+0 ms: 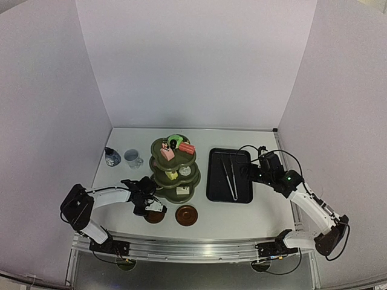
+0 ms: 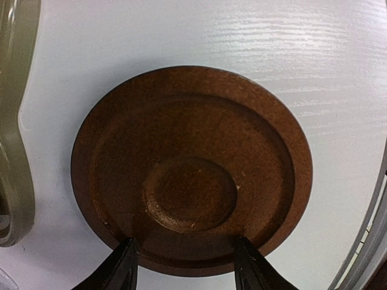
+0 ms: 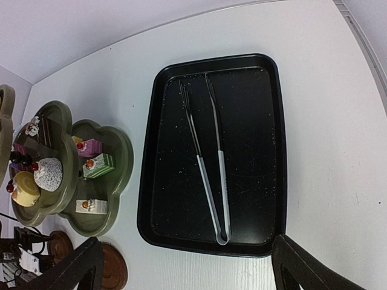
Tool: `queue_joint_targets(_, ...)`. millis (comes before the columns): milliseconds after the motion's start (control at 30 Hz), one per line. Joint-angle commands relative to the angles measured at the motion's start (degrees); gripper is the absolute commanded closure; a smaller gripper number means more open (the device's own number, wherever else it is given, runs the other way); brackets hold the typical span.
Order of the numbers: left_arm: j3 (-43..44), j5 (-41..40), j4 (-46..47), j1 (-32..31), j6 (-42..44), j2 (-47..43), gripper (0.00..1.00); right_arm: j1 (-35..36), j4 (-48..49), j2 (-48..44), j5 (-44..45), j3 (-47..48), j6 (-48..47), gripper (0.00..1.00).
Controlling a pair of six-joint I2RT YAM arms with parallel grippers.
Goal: Serve the afternoon tea
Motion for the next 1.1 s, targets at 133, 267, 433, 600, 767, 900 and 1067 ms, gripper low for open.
queue_joint_targets(133, 8.94, 0.41, -10.4, 0.62, -4.95, 0.15, 0.4, 0.36, -0.47, -0.56, 0.15, 2.11, -0.13, 0.06)
queue_joint_targets(267, 13.11, -0.33, -13.68, 1.47, -5.34, -2.93, 0.34, 0.36, -0.47, 0.1, -0.12, 2.58, -0.38, 0.06)
queue_joint_targets(433, 16.98, 1.76, -20.89, 4.79, -2.64, -8.11, 0.33, 0.36, -0.46, 1.5, -0.86, 3.36, -0.75, 0.06)
queue_joint_targets(600, 21.14, 5.86, -28.04, 15.63, 1.41, -11.28, 0.32, 0.36, -0.47, 2.45, -1.45, 3.47, -0.91, 0.06)
queue_joint_targets(767, 27.79, 7.08, -28.51, 28.88, 1.43, -8.87, 0.36, 0.36, -0.47, 2.72, -1.64, 3.33, -1.18, 0.06)
queue_joint_targets(900, 34.59, 1.54, -20.19, 35.03, -8.37, -2.52, 0.41, 0.36, -0.47, 2.74, -1.79, 2.95, -1.19, 0.06)
queue_joint_targets(1067, 44.93, -3.3, -13.5, 41.69, -24.47, 7.35, 0.51, 0.36, -0.45, 2.28, -2.27, 2.5, -0.9, 0.06)
